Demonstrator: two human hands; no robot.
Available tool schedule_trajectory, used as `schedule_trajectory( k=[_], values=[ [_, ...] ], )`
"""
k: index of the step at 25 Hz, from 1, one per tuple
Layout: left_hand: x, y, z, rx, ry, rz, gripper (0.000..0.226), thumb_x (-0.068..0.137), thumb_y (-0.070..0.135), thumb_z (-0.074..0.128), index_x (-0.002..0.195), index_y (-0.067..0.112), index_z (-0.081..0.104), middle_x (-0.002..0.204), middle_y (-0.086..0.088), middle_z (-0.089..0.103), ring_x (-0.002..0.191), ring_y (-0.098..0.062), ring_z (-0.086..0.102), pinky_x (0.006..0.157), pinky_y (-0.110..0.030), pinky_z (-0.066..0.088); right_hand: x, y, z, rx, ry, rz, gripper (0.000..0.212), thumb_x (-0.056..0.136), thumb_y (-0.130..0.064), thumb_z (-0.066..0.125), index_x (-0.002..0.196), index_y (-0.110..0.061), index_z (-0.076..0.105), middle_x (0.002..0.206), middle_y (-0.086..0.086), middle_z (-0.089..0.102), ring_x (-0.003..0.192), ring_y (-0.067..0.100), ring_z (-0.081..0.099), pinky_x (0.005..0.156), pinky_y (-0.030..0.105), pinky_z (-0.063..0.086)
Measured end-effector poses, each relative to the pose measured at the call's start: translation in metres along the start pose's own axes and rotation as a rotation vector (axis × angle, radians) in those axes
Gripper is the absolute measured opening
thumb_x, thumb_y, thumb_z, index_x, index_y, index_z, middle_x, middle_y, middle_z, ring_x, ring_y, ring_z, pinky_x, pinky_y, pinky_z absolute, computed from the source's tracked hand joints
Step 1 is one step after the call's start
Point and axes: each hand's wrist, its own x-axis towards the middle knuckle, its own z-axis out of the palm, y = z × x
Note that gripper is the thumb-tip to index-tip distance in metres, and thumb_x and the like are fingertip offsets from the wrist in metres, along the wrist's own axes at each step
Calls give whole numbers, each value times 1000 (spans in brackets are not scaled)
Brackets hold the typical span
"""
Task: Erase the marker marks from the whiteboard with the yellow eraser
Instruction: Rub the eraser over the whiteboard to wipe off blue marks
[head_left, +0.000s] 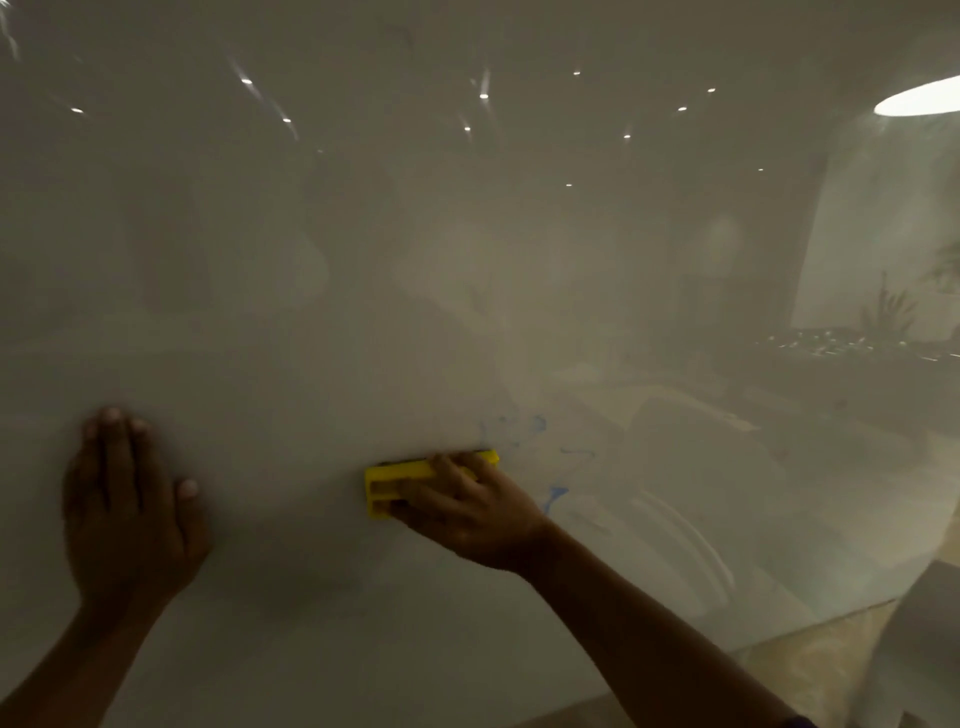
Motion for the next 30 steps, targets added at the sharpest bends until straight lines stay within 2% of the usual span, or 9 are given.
schedule_trajectory(
  k=[3,7,11,15,19,21,23,27,30],
  values=[
    [41,54,-16,25,147,141,71,113,29,33,174,-3,16,185,-21,11,173,-39,9,140,-53,9,5,5,-5,-15,14,322,63,90,-5,57,148,-28,59,141,1,57,117,38,59,92,45,50],
    [83,107,-18,10,193,177,68,113,27,34,173,-3,25,181,-25,22,174,-28,3,140,-49,8,-6,3,-8,-19,-66,250,60,95,-4,52,150,-27,57,137,2,64,118,39,63,93,45,49],
    [87,113,-6,14,275,156,67,113,27,36,174,2,25,182,-21,25,174,-28,10,140,-49,11,-21,27,-14,-44,47,538,67,92,-3,55,152,-32,54,145,3,57,122,38,58,94,44,47],
    [85,109,-3,27,300,166,67,114,30,36,175,6,26,183,-15,24,173,-30,17,141,-46,12,-40,29,-16,-71,-57,307,68,91,0,51,153,-28,53,140,3,58,121,40,59,93,46,48],
    [85,108,-2,35,301,165,67,114,31,36,176,7,25,183,-14,24,173,-29,18,140,-47,14,-40,38,-20,-71,75,553,62,92,-1,58,147,-30,61,142,4,61,119,39,60,90,44,49],
    [84,109,-2,39,296,159,67,114,31,36,176,6,25,183,-16,25,173,-27,15,140,-46,13,-42,24,-15,-38,12,329,50,103,-6,46,144,-27,63,143,4,57,117,40,63,91,47,54],
    [84,109,-2,43,307,158,67,115,31,36,175,6,26,181,-18,27,174,-25,12,140,-45,12,-45,27,-14,-77,-20,143,46,109,-10,39,141,-28,66,140,2,63,116,40,68,95,49,58],
    [84,111,-3,62,343,162,65,114,29,38,173,3,31,179,-21,33,173,-23,13,139,-44,14,-38,31,-14,-25,104,586,60,91,-2,58,143,-31,65,142,2,63,115,39,65,88,42,50],
    [83,113,-6,58,327,163,65,113,28,40,172,1,33,178,-22,34,173,-22,12,139,-45,15,-34,16,-11,-21,32,373,62,91,-2,55,146,-29,62,144,1,56,115,37,60,84,42,48]
  ],
)
